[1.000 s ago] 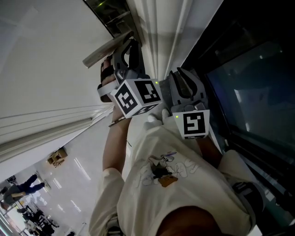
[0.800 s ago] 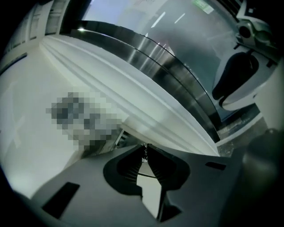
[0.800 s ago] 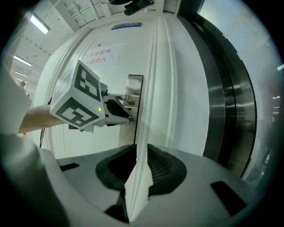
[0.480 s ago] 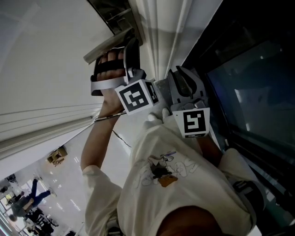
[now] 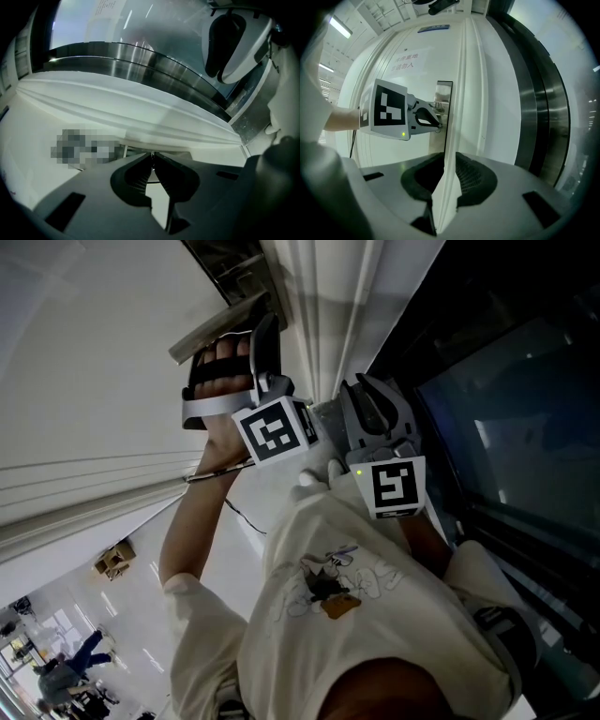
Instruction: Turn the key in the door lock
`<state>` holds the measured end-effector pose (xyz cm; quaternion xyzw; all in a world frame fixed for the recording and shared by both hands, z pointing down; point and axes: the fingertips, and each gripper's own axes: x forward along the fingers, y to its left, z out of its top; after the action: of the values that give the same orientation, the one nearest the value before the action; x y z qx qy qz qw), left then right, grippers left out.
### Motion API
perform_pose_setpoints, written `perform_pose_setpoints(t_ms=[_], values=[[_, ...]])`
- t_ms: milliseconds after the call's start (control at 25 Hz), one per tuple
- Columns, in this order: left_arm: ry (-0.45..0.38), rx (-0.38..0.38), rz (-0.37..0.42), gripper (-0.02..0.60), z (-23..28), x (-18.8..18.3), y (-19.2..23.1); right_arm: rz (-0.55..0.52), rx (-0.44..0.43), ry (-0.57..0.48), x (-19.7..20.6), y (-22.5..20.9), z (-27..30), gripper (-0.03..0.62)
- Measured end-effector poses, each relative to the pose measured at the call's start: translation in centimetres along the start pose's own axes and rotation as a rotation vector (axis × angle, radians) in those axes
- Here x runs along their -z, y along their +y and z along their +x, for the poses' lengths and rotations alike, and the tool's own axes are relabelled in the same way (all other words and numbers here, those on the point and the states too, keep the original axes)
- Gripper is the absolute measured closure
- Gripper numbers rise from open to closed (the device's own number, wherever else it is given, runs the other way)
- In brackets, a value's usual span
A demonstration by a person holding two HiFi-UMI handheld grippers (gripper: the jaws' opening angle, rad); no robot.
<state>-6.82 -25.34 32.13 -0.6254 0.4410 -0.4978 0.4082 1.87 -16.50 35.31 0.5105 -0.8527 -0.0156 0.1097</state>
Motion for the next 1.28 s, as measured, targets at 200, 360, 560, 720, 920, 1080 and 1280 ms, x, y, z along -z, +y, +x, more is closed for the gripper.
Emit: perform_pose_setpoints(t_ms=[200, 360, 560, 720, 920, 1080, 1280], values=[[-0.007, -0.017, 0.010, 0.541, -0.7, 0.1, -0.1, -0.004, 0.003, -0.015, -0.2, 0.1, -0.4, 0.516], [-0.015, -0.045, -0.039, 0.533, -2.1, 0.3, 0.3, -0.003, 0.000, 0.005, 0.0, 0.4, -0.8, 0.516], [-0.061, -0.099, -0.144, 0.572, -4.9, -0.3, 1.7, -0.002, -0.010, -0.012, 0.0, 0.9, -1.0, 0.516], [-0.087, -0.109, -0.240, 0.574, -7.0, -0.5, 2.1, -0.012, -0.022, -0.021, -0.3, 1.4, -1.1, 0.516], [-0.141, -0.146, -0.422, 0.575, -10.8, -0.4, 3.3, -0.012, -0.038, -0.058, -1.2, 2.1, -1.4, 0.545], [-0.186, -0.160, -0.635, 0.575, -13.6, 0.3, 3.4, 0.000, -0.065, -0.093, -2.3, 3.1, -1.5, 0.562], [-0.171, -0.145, -0.909, 0.575, -14.8, 2.3, 1.3, 0.018, -0.107, -0.115, -3.4, 4.4, -1.2, 0.586]])
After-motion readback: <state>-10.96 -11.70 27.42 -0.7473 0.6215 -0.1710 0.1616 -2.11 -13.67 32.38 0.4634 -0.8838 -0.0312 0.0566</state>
